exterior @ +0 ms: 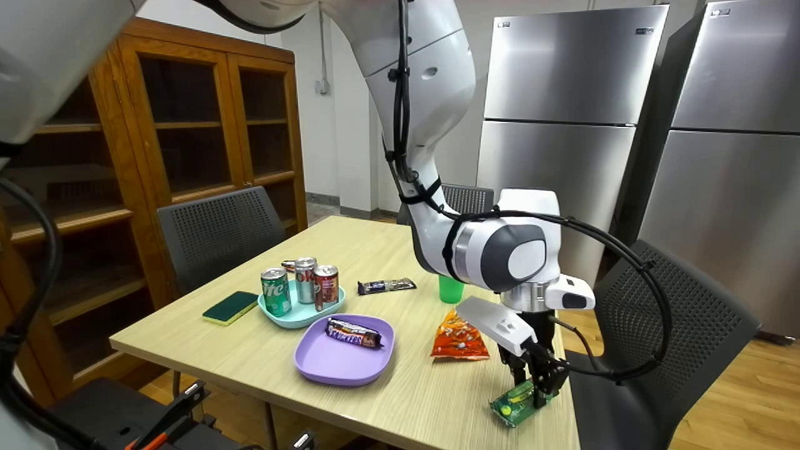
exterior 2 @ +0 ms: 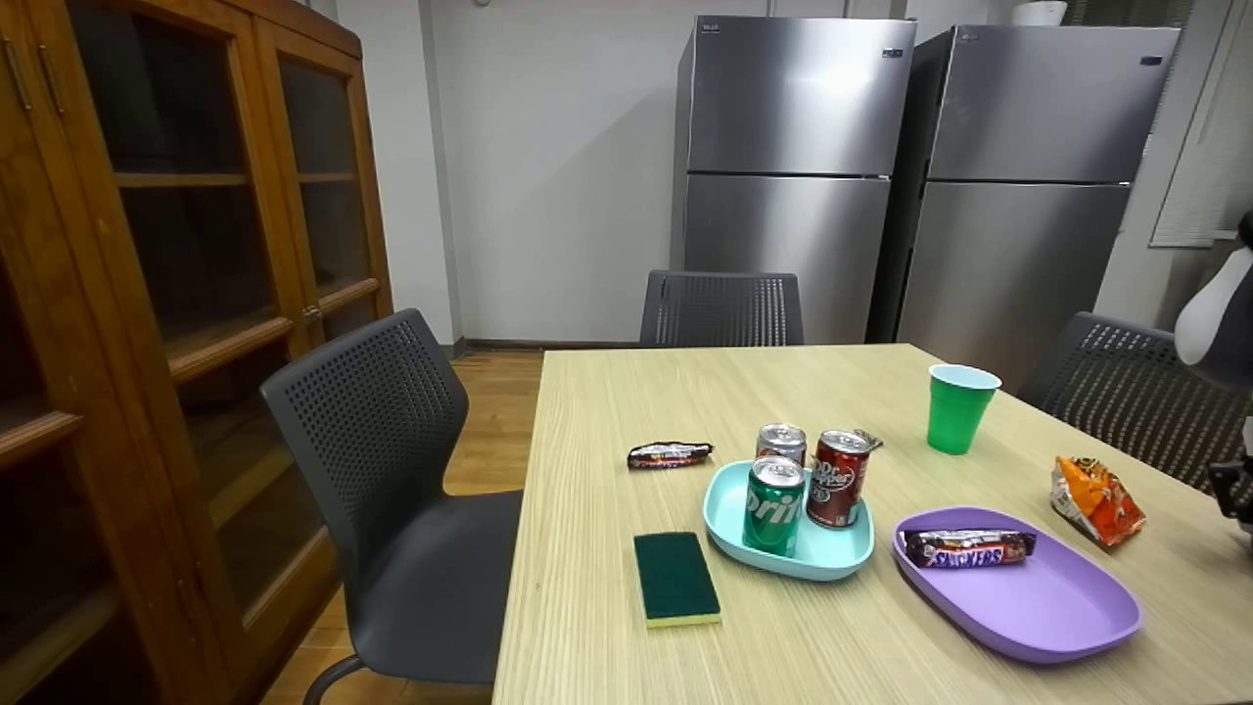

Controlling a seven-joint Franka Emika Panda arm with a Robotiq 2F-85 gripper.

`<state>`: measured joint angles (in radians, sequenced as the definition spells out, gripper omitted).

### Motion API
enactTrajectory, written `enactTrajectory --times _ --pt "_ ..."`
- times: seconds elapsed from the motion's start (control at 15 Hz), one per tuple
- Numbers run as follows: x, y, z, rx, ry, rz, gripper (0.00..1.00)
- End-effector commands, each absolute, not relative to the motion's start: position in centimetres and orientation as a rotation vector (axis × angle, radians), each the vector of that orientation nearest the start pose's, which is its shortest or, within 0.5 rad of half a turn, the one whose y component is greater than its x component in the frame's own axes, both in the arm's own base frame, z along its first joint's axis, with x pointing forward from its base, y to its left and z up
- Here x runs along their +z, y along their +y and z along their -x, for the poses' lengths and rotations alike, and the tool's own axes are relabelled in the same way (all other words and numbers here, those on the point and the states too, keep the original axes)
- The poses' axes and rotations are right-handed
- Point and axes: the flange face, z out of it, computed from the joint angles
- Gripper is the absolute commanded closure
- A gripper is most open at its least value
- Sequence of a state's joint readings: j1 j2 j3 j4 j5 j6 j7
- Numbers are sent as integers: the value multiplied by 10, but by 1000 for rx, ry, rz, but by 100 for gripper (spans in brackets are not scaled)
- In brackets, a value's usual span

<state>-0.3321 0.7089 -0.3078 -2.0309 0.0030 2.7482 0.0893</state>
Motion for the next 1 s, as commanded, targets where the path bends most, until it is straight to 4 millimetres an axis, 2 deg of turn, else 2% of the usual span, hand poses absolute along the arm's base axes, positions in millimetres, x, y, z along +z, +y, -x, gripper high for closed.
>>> enactTrajectory --times 0.0,0.4,0.67,0.93 --pt "142 -354 -468 11 1165 3086 84" --pt "170 -329 -460 47 1206 3043 84" --pt "182 -296 -458 123 1295 2945 84" --pt "189 -254 -459 176 1422 2854 84"
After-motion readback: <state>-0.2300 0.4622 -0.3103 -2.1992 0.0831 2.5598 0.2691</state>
